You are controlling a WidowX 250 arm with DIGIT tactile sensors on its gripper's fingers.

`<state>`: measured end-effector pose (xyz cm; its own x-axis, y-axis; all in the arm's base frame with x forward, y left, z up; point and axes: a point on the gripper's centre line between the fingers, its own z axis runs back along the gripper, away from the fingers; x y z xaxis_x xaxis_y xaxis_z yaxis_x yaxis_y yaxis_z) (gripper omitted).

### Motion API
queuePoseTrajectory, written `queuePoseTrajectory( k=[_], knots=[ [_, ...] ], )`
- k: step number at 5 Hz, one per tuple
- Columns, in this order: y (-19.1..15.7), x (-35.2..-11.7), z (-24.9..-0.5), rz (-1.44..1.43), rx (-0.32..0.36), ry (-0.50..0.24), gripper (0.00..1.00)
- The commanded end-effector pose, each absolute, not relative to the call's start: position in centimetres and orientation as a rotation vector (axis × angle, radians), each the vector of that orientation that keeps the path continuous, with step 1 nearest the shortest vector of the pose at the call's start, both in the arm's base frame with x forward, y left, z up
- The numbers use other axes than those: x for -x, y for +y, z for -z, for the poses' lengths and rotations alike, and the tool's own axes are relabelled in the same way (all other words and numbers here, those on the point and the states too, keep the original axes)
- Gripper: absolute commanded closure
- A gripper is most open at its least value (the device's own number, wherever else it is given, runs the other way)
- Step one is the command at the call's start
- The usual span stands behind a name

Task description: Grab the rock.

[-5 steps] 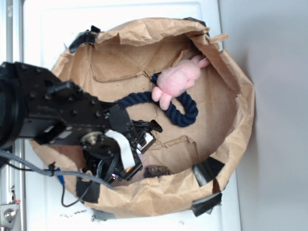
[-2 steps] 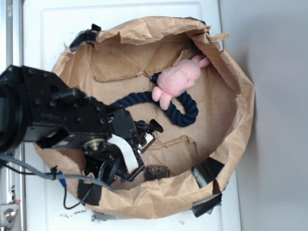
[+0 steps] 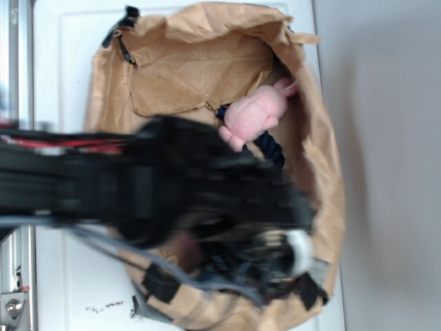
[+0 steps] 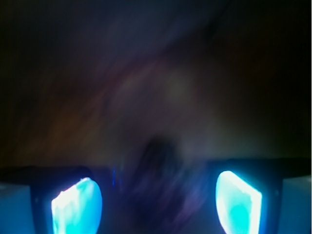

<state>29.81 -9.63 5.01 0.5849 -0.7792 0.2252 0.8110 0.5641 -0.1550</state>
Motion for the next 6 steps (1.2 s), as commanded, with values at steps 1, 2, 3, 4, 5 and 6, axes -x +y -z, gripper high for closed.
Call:
queuePoseTrajectory(
  k=[1,2,3,4,5,6],
  knots=[
    [-9.3,-33.6,-7.6,0.983,0.247,-0.226,0.00],
    [-9.3,-33.6,-7.6,0.983,0.247,-0.226,0.00],
    [-9.3,-33.6,-7.6,0.983,0.247,-0.226,0.00],
    [-9.3,-33.6,-7.6,0.983,0.247,-0.226,0.00],
    [-8.9,-32.0,-8.2,0.993,0.267,-0.230,0.00],
    [-7.4,-30.6,-8.4,1.007,0.255,-0.259,0.00]
  ],
)
